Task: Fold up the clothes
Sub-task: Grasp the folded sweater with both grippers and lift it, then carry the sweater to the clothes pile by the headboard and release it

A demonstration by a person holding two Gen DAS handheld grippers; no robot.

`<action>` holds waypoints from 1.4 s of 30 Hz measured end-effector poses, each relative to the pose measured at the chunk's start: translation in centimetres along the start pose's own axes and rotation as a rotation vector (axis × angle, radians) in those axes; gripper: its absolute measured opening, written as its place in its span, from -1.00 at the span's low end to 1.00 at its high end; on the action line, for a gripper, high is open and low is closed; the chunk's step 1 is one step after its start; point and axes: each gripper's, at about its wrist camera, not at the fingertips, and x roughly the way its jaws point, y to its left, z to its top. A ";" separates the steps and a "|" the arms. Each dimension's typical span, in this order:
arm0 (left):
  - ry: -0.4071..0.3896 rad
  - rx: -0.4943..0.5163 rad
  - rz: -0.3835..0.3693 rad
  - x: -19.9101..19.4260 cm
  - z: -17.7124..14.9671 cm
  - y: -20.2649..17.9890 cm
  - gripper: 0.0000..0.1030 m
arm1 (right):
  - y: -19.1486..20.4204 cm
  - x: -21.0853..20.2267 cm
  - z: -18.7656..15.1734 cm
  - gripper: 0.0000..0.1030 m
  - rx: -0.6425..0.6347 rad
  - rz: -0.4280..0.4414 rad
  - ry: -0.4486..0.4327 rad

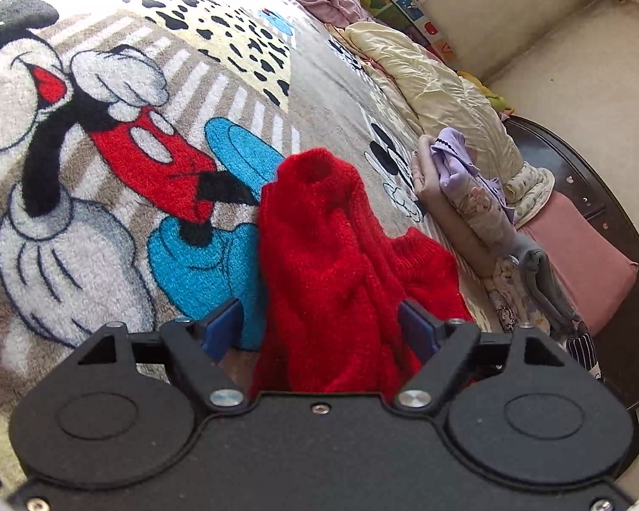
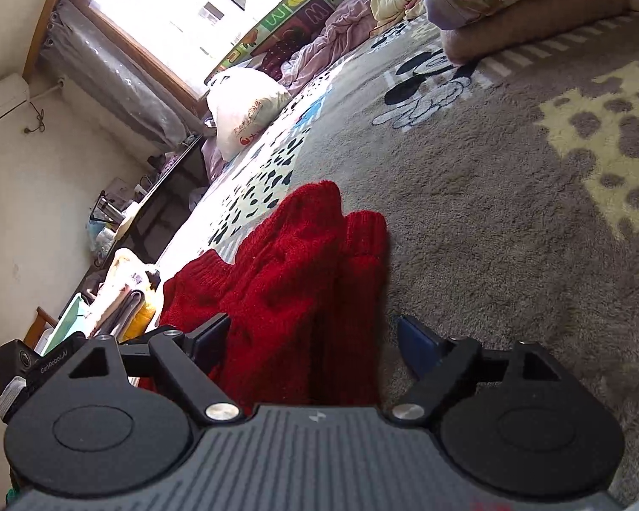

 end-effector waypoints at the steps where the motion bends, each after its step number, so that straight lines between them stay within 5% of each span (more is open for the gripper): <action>1: 0.000 -0.020 -0.018 0.4 -0.2 0.3 0.56 | -0.3 0.2 -0.3 0.66 0.019 0.008 -0.013; 4: -0.010 0.000 -0.027 1.2 -0.7 -0.4 0.53 | -0.3 1.0 -0.8 0.67 0.008 0.003 -0.026; 5: -0.006 -0.003 -0.039 1.5 -0.9 -0.8 0.35 | -0.2 1.1 -0.9 0.66 0.007 0.001 -0.029; 9: -0.018 -0.031 -0.080 2.1 -1.2 -1.5 0.09 | -0.2 2.2 -1.5 0.28 0.031 0.071 -0.009; 12: -0.021 -0.048 -0.111 1.6 -1.2 -2.5 0.04 | -1.4 1.7 -1.5 0.12 0.074 0.136 -0.029; 20: 0.018 0.012 -0.247 4.0 -0.1 -11.0 0.03 | -3.2 -4.0 0.9 0.10 0.130 0.253 -0.172; 25: 0.068 0.168 -0.462 7.2 1.1 -21.4 0.03 | -4.0 -11.0 4.3 0.10 0.113 0.248 -0.402; 31: 0.115 0.409 -0.877 10.9 -0.5 -35.1 0.03 | -4.6 -23.1 5.9 0.09 -0.044 0.171 -0.863; 34: 0.171 0.451 -1.007 14.3 -1.8 -40.8 0.04 | -5.1 -28.6 6.1 0.10 -0.161 0.096 -1.082; 40: 0.308 0.449 -1.101 22.2 -4.3 -48.8 0.04 | -8.4 -35.5 7.9 0.10 -0.212 -0.101 -1.320; 42: 0.347 0.412 -0.929 26.9 -5.6 -49.5 0.26 | -10.4 -36.2 8.9 0.09 -0.160 -0.151 -1.341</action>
